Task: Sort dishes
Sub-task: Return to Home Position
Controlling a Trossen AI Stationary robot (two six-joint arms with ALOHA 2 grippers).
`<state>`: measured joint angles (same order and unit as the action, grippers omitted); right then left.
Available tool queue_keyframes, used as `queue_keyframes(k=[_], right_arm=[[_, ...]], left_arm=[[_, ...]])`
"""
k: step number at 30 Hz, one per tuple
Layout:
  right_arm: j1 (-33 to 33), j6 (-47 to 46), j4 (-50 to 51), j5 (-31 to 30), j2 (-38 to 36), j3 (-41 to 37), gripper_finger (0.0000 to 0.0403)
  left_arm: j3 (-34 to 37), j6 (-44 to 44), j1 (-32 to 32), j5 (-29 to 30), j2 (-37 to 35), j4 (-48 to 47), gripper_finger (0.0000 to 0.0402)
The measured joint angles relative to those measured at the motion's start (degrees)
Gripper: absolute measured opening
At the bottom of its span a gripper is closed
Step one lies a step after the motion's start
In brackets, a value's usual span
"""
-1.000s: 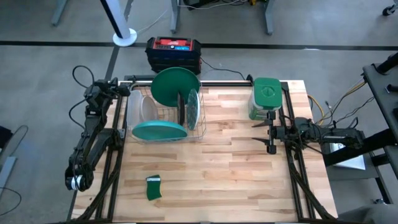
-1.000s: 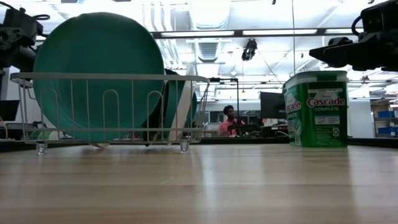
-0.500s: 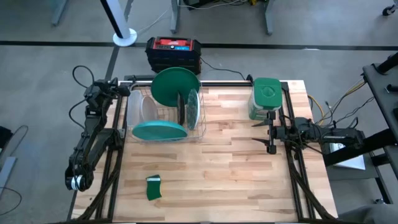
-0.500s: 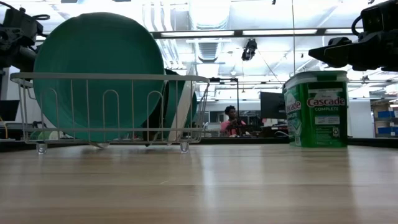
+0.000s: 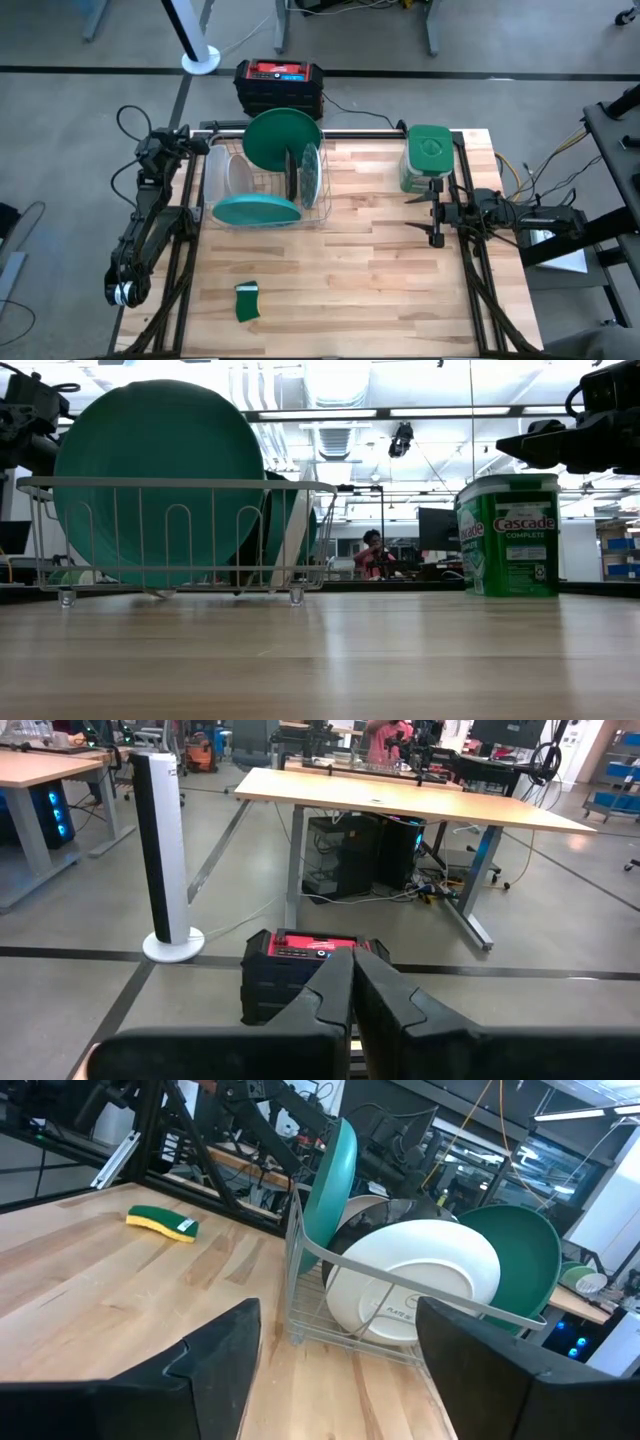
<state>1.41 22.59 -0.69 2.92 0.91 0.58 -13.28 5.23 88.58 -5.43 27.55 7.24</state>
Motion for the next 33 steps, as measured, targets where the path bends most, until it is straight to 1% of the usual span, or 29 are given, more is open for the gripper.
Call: queue_keyframes(k=[22,33], right_arm=[[0.0,0.02,0.0,-0.02,-0.02,-0.02,0.0229],[0.01,-0.02,0.0,-0.02,0.0,-0.01,0.0245]], left_arm=[[0.0,0.0,0.0,0.0,0.0,-0.01,0.0],[0.0,0.0,0.0,-0.02,0.0,-0.02,0.0]])
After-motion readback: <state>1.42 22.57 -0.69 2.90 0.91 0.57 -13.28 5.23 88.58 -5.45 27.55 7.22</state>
